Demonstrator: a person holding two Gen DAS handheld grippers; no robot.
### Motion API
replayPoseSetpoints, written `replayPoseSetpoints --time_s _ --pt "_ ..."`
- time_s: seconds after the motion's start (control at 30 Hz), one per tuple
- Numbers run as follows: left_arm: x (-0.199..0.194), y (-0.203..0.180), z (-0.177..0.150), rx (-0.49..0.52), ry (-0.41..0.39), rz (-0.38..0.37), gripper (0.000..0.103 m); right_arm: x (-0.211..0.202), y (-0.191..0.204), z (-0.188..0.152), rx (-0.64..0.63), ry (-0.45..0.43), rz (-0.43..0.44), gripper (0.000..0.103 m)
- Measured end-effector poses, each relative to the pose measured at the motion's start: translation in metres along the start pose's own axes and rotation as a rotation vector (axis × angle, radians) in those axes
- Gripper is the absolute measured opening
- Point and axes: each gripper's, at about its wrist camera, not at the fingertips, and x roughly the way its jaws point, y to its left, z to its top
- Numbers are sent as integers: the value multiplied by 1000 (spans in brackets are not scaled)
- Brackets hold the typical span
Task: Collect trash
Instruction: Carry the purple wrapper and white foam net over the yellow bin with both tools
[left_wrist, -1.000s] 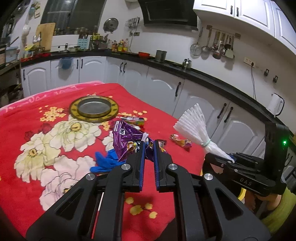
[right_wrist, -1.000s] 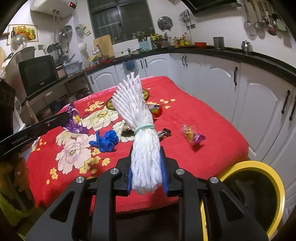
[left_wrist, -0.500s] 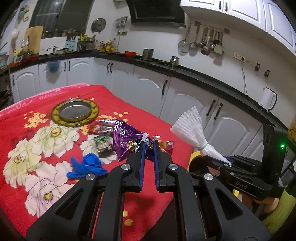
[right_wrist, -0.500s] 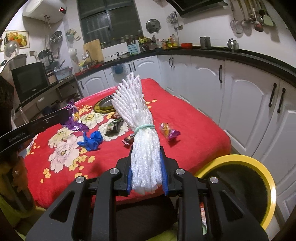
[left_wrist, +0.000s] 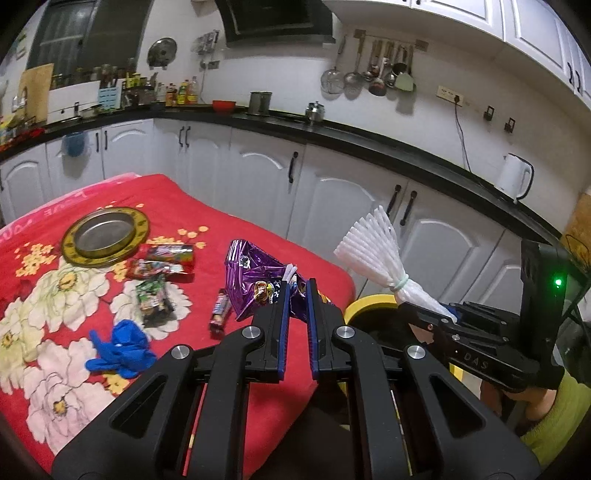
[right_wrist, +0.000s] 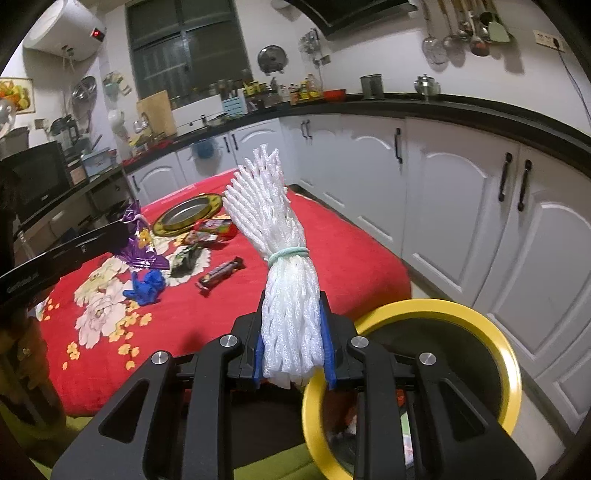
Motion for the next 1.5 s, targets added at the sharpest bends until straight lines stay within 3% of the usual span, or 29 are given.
replayPoseSetpoints --time_s 1.07,1.5 --pt "48 -74 -6 109 62 -138 5 -19 -75 -26 103 10 -149 23" --pt "73 -101 -20 148 127 -210 5 -21 -103 -41 156 41 -200 23"
